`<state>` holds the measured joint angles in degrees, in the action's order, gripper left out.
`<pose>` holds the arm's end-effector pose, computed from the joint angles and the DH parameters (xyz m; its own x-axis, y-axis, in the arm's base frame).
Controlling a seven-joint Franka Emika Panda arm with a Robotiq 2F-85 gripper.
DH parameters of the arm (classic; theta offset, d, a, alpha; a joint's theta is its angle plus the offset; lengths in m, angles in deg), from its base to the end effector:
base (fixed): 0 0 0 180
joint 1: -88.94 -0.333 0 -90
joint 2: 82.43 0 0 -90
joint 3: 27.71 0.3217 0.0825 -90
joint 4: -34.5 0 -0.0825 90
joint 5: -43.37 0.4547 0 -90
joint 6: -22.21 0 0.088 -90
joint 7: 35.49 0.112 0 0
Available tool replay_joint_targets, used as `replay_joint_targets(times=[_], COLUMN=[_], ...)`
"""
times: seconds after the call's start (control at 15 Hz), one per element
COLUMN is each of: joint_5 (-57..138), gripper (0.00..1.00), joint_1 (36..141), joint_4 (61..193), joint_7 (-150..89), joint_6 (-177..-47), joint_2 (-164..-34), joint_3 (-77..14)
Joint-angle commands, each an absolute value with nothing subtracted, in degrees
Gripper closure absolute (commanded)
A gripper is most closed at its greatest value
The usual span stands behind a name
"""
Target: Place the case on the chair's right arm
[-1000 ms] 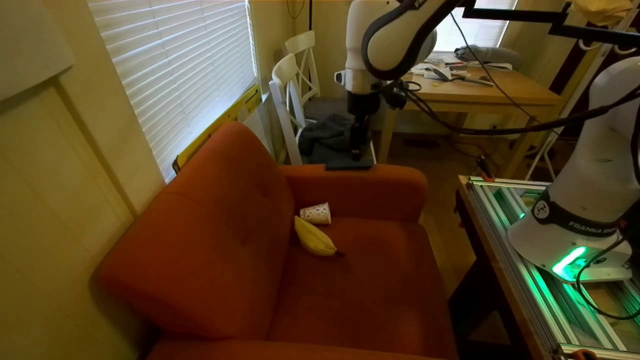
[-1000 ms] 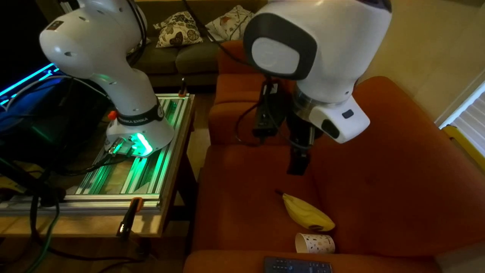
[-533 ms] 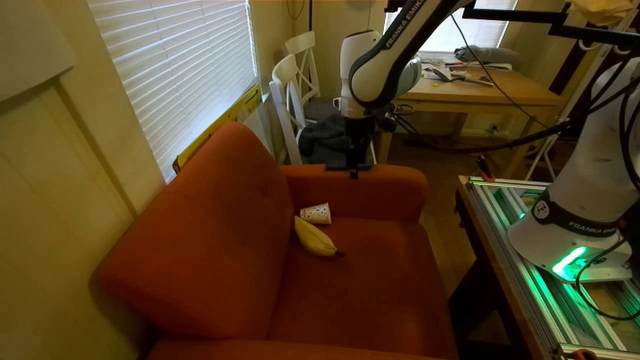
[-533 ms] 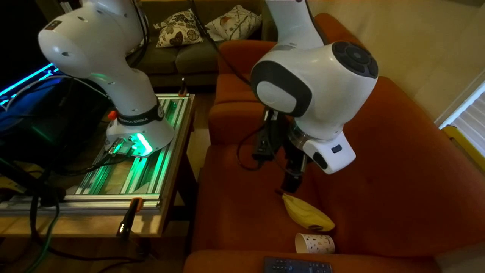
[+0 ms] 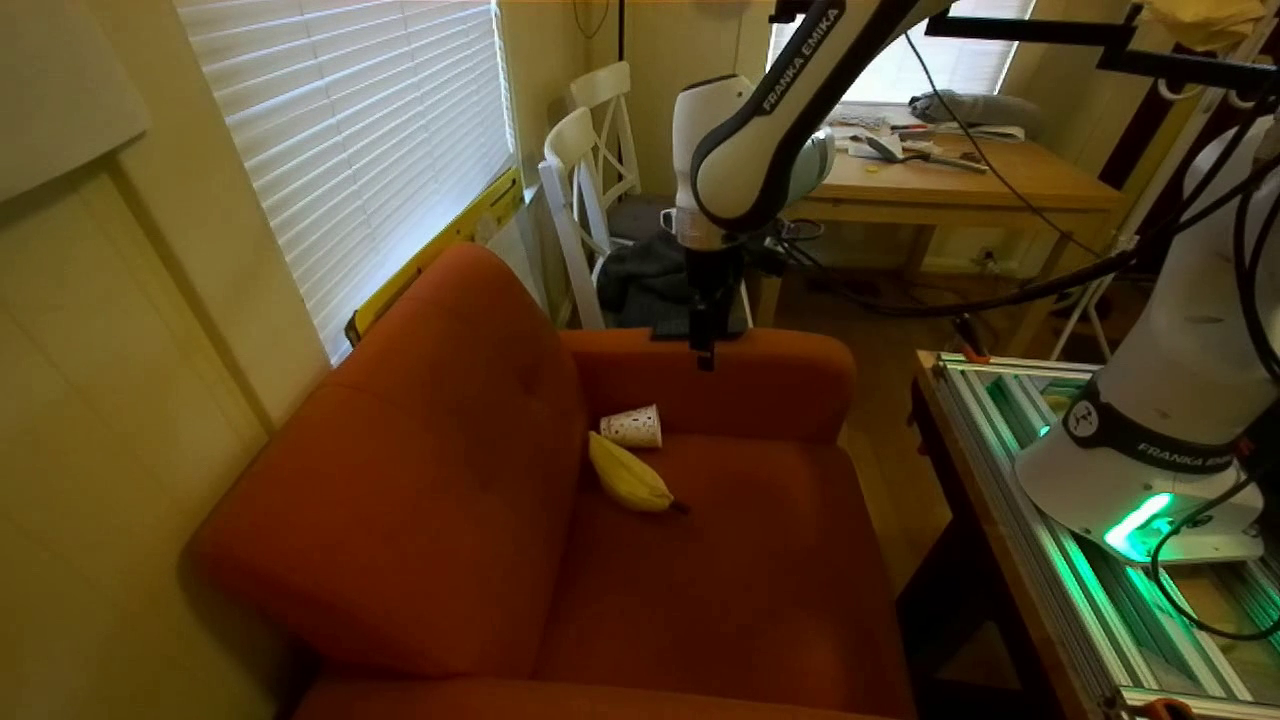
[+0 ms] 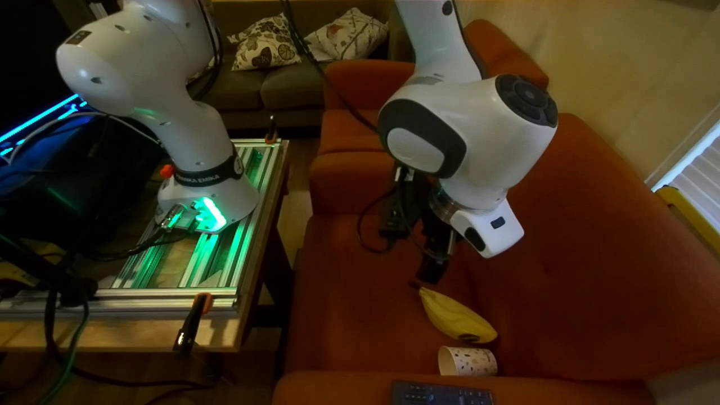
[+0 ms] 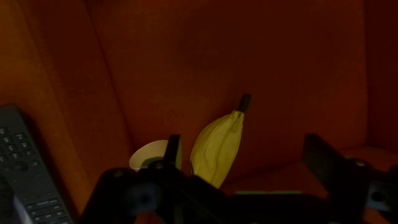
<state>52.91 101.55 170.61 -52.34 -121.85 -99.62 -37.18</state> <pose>0.4806 -0.2028 0.1244 0.9651 -0.2211 -0.1406 -0.2326 -0.9700 -0.0708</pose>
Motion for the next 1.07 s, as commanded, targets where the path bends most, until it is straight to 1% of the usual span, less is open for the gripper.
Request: replay_joint_targets(times=[0.0,0.27,0.6,0.67,0.8,0.87,1.0], joint_5=[57.2,58.7,58.7,57.4,56.9,56.1,54.8], gripper=[0.00,0.00,0.00,0.00,0.00,0.00,0.00], joint_1=[103.3,105.6,110.9,110.3,112.7,112.4,113.3], joint_4=[166.4,163.0,158.2,157.5,155.9,155.2,153.6], joint_7=[-53.3,-53.1,-52.7,-51.3,-51.5,-50.8,-50.7], joint_6=[-126.1,-133.8,-142.2,-144.9,-147.8,-149.2,-150.0], joint_2=[-108.3,-115.6,-123.7,-125.5,-128.2,-129.5,-132.1], joint_3=[-32.8,-28.8,-23.0,-23.8,-21.9,-22.3,-21.8])
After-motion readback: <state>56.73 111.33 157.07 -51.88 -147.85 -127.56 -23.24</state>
